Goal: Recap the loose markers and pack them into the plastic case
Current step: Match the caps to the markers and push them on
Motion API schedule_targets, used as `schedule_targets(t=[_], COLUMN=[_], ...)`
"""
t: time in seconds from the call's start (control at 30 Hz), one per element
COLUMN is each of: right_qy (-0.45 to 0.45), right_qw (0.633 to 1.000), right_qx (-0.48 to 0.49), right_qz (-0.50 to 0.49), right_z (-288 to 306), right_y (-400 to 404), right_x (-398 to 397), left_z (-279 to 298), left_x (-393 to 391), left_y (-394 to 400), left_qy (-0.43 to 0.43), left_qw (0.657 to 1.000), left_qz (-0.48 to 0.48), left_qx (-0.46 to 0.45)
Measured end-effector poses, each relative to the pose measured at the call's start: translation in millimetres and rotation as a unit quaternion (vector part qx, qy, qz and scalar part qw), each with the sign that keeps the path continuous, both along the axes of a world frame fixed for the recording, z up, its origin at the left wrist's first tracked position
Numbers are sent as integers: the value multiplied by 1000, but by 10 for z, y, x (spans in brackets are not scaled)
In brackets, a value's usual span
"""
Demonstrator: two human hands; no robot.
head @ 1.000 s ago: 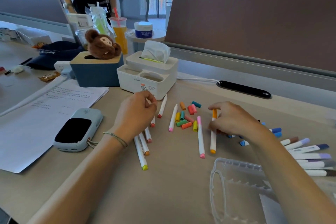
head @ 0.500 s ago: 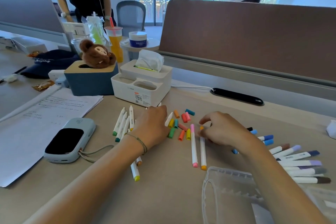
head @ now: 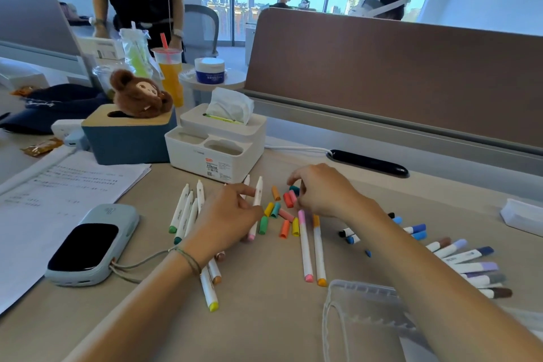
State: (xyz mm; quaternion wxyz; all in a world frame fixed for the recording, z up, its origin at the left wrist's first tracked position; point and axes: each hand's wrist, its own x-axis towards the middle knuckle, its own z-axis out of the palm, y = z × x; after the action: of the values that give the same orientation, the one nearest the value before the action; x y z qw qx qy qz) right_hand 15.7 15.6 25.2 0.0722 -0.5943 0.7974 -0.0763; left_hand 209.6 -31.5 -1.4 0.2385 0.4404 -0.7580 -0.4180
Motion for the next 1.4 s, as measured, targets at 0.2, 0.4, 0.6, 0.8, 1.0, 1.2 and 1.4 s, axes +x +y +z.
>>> schedule_targets(t=[0.2,0.4,0.6,0.8,1.0,1.2,1.4], right_qy=[48,-49,-376,-474,-453,-440,-428], right_qw=[999,998,903,838,851,862,866], right_qx=[16,-37,-194,-247,-248,-242,-254], right_qz=[19,7,-75,-108,-95,-69,-54], right_z=[-85,-25,177,210,217,243,249], right_y=[-127,2,584,761,783,763,758], right_x=[-22,-99,-33,-45,-98,-76,-58], left_z=[-69,-100,1,34,35,74,54], left_x=[3,-11,-64,-94,-77,-83,-77], left_y=[-45,-29,106,239,250,297,306], left_qy=[-1,11,17,64,63,69,72], left_qw=[1000,999,997,987,980,977,976], left_qz=[1,-24,-79,-133,-147,-156,-156], left_qx=[-21,22,-11,-69,-116,-130,-134])
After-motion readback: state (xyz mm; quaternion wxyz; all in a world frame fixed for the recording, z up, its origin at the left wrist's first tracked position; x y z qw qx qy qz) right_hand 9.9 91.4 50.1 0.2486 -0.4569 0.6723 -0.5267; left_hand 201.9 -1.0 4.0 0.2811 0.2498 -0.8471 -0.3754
